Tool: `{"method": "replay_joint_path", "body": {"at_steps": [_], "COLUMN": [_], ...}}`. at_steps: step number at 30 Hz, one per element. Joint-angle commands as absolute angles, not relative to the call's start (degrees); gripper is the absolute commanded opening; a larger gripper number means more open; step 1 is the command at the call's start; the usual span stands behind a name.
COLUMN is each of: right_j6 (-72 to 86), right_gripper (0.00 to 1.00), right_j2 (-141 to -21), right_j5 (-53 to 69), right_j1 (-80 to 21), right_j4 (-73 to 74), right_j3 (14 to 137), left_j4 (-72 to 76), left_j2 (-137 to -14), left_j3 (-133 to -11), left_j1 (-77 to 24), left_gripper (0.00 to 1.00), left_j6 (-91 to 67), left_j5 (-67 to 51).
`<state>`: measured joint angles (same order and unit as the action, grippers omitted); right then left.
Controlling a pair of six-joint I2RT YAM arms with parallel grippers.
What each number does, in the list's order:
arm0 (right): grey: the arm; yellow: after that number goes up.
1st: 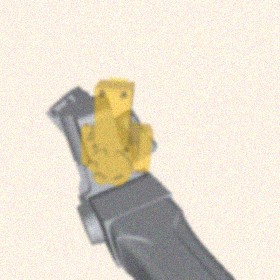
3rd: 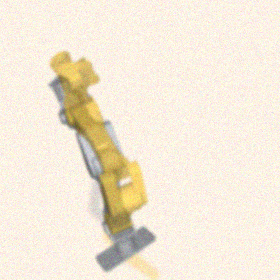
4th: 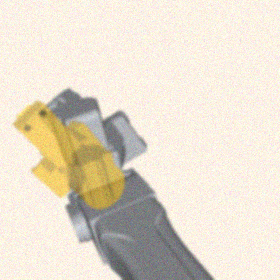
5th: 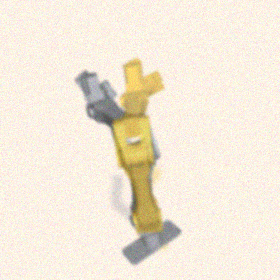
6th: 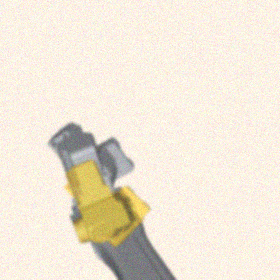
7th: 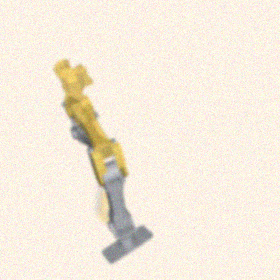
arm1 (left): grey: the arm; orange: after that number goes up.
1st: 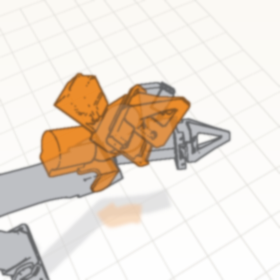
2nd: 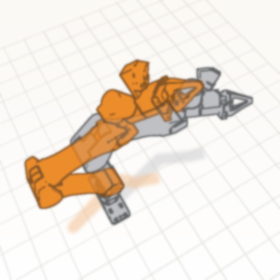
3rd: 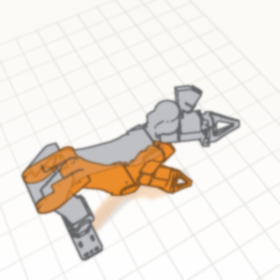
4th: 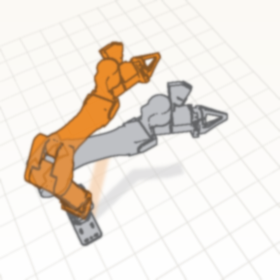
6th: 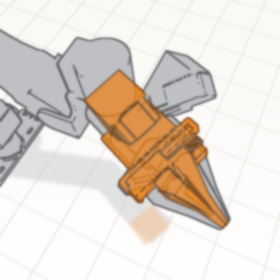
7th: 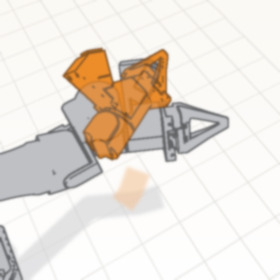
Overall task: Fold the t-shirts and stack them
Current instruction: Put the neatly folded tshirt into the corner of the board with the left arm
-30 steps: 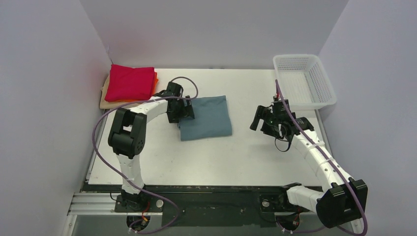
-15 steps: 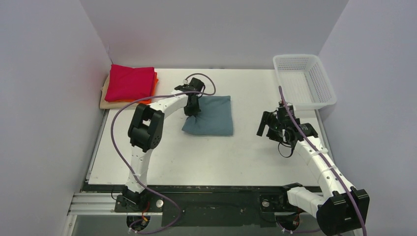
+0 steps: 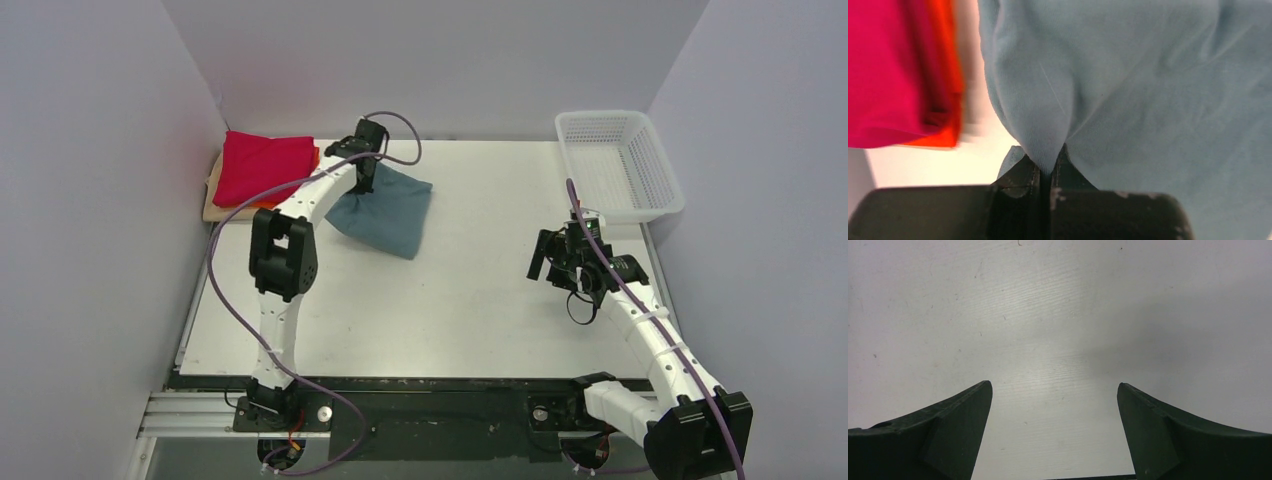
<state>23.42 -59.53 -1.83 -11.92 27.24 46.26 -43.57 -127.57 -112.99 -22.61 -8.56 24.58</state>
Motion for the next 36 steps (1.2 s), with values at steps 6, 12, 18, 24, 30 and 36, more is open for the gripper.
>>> {"method": "replay_joint_path", "body": {"at_steps": [6,12,18,24,30,36], "right_j6": [22.2,21.9,21.7,21.7,21.7,22.4], "right_gripper": [0.9,0.9,0.9,0.9,0.9,0.9], "right_j2": [-61.3,-64.3,-66.9,-68.3,-68.9,-70.1], "right_j5": [-2.7,-3.8,-5.0,-5.2,-5.5,-6.1], "right_j1": [-11.5,-11.4,-11.5,-11.5,-11.5,-11.5], "right_j4": [28.3,29.0,29.8,30.0,30.1,30.4], "right_j3": [46.6,48.3,48.6,49.0,48.9,49.1], "left_j4": [-45.0,-45.4,-44.4,-44.0,-44.2,-44.3], "left_j2": [-122.1,-125.5,-126.6,-125.2,-123.5,-125.0], "left_j3": [-126.6,-135.7,-140.0,-143.2,-141.4,-141.3], "left_j1": [-12.3,-8.0,-6.2,-4.2,-1.1,5.0], "left_gripper": [0.0,0.0,0.0,0.0,0.0,0.0], "left_j6": [9.0,12.6,18.2,17.6,16.4,15.3], "left_j5": [26.6,20.9,18.8,15.3,11.5,4.7]}}
